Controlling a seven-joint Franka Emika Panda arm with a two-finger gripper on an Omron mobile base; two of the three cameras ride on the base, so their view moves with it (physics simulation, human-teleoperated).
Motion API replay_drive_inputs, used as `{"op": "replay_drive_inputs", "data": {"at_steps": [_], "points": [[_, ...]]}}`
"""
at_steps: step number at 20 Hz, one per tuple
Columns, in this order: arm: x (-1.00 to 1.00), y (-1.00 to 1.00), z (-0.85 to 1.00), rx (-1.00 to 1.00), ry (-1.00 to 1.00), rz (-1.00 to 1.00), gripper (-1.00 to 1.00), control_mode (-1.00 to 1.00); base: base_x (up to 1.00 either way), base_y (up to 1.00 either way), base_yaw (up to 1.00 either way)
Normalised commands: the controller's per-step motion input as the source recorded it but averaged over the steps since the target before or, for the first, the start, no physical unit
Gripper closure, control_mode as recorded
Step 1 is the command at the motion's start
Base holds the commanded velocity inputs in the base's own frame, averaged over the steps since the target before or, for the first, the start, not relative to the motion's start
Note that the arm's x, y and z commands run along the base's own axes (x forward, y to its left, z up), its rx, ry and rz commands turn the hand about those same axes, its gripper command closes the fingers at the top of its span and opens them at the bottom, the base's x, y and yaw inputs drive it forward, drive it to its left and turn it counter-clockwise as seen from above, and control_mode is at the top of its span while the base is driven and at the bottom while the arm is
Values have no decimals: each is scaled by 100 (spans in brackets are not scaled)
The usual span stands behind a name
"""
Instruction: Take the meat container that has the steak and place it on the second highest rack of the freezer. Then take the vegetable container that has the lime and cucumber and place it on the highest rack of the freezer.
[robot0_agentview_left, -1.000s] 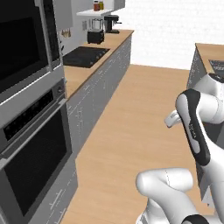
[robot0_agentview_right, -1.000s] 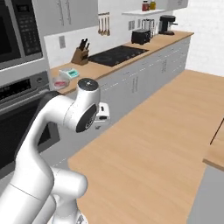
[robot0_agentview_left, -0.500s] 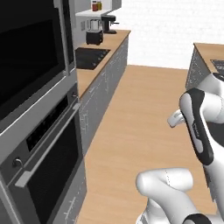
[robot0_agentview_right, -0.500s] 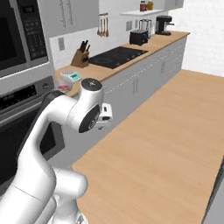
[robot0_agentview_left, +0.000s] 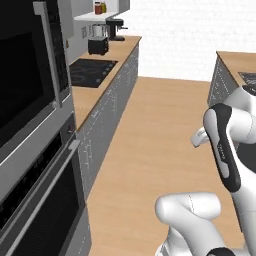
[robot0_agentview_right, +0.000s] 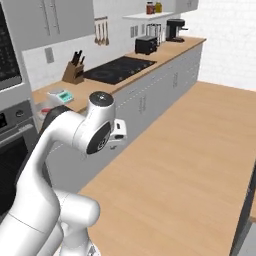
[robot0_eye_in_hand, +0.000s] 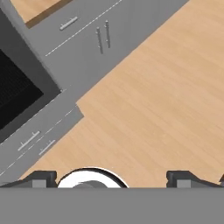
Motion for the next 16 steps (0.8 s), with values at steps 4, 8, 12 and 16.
{"op": "replay_drive_inputs", "data": {"at_steps": [4,8,12,16], "points": [[0,0,0,0,0,0,-100,100,100,-11,0],[0,0,0,0,0,0,-100,100,100,-8,1],[0,0,0,0,0,0,-100,100,100,-3,4],[0,0,0,0,0,0,-100,100,99,0,3]]}}
